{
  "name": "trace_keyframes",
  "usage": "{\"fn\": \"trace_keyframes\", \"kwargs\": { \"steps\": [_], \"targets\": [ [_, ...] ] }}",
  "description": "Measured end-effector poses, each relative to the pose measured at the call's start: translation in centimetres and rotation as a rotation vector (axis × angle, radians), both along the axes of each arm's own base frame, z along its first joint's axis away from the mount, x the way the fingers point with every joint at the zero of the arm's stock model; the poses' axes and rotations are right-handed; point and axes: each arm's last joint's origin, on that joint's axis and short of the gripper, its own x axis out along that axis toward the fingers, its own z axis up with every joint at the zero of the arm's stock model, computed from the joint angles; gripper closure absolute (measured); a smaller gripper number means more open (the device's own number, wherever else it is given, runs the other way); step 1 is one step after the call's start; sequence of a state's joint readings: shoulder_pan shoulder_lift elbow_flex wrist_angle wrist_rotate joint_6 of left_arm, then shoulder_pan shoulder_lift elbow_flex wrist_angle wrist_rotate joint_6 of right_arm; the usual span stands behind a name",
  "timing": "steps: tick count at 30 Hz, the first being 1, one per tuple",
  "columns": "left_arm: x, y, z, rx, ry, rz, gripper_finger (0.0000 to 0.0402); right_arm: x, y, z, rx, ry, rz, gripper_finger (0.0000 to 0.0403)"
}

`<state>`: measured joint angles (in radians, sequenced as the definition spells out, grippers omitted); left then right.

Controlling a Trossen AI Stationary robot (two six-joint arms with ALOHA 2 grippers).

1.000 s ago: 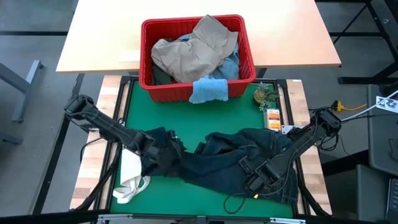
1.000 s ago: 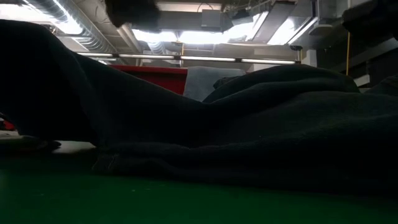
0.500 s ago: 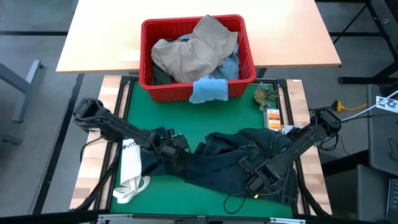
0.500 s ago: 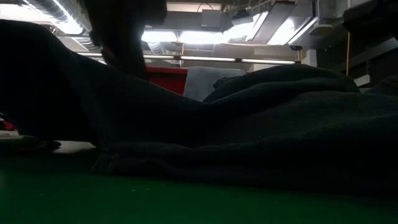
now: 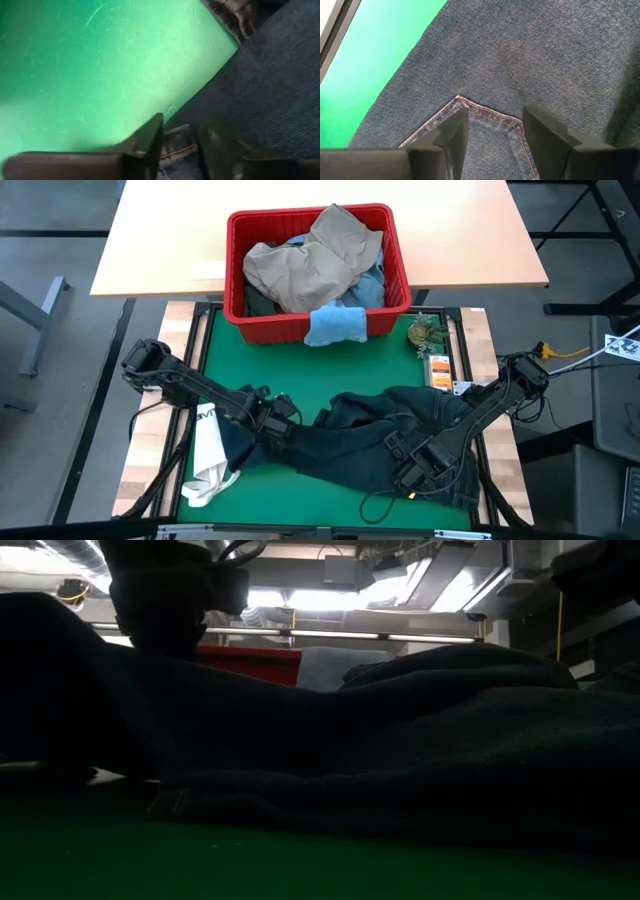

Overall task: Fold Laundry from Bin
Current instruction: Fold the dark blue pants

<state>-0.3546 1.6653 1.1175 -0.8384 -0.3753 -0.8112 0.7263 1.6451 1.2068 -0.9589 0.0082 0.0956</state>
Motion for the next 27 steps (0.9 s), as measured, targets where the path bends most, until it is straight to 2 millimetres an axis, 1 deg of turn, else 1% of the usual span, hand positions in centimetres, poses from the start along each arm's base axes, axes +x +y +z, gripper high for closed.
{"fn": "trace_keyframes", "kwargs": {
  "steps": [2, 3, 4, 10, 16, 21, 27],
  "targets": [
    [0.0, 0.0, 0.0, -0.002, -0.001, 0.002, 0.0359, 0.0, 0.0, 0.0, 0.0, 0.0, 0.0, 0.0215],
    [0.0, -0.1, 0.0, -0.005, -0.003, 0.01, 0.0379, 0.0, 0.0, 0.0, 0.0, 0.0, -0.001, 0.0215],
    [0.0, -0.1, 0.0, -0.008, -0.005, 0.019, 0.0388, 0.0, 0.0, 0.0, 0.0, 0.0, 0.0, 0.0215],
    [-0.3, -0.3, 0.0, -0.026, 0.014, 0.009, 0.0396, 0.0, 0.0, 0.0, 0.0, 0.0, -0.001, 0.0215],
    [-0.5, -1.2, 1.3, -0.018, -0.004, 0.003, 0.0398, 0.0, 0.0, 0.0, 0.001, 0.0, -0.002, 0.0215],
    [-0.5, -2.5, 3.4, 0.032, -0.027, -0.03, 0.0399, 0.1, 0.1, 0.0, 0.007, -0.007, -0.002, 0.0215],
    [-0.5, -4.3, 7.5, 0.101, -0.116, -0.071, 0.04, 0.2, 0.2, 0.0, 0.018, -0.019, -0.003, 0.0215]
  ]
}}
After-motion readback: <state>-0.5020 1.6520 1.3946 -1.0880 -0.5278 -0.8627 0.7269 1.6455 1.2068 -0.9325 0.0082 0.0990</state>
